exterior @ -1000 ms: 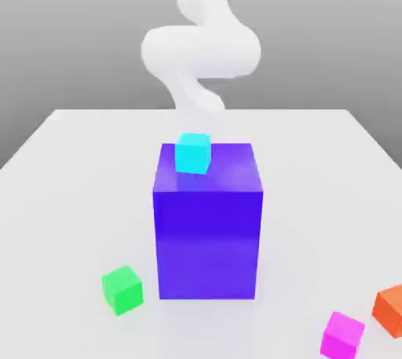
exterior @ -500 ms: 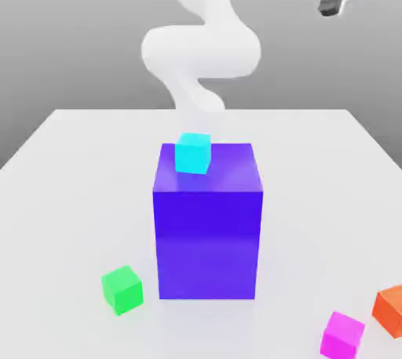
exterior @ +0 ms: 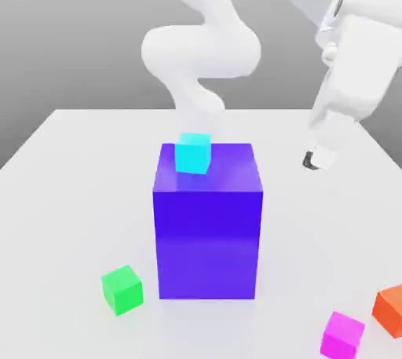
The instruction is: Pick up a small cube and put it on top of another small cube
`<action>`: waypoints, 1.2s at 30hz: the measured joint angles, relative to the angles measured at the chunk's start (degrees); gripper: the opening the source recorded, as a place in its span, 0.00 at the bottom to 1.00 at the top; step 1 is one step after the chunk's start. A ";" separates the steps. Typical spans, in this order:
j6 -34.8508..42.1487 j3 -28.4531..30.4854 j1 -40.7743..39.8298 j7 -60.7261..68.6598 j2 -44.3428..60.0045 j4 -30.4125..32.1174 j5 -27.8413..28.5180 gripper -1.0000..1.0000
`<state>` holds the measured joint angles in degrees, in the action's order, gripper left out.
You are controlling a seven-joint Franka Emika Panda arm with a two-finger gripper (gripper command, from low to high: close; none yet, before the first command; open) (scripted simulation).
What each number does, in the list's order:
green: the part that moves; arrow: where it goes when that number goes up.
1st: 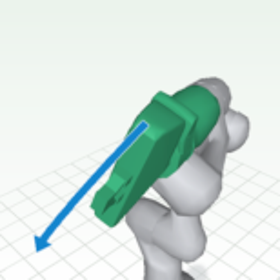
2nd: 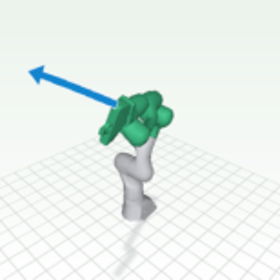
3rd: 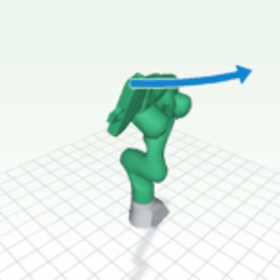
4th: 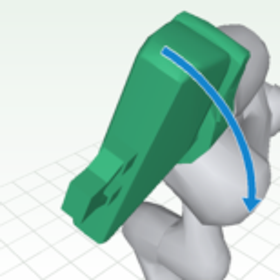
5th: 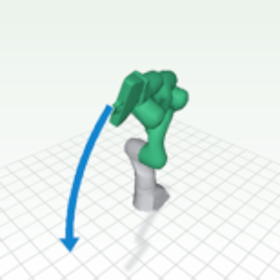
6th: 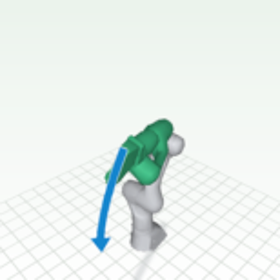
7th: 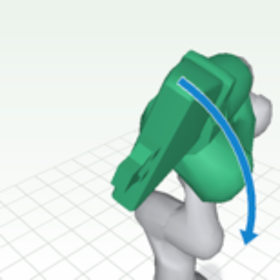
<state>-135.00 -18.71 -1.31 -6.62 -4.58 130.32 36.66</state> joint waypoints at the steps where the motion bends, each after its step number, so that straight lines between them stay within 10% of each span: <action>1: -0.25 0.11 0.10 1.52 1.22 0.00 0.23 0.50; 36: -16.51 -11.77 -8.28 63.12 31.04 0.97 -7.73 0.50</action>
<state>-151.51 -30.48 -9.59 56.50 26.46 131.29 28.93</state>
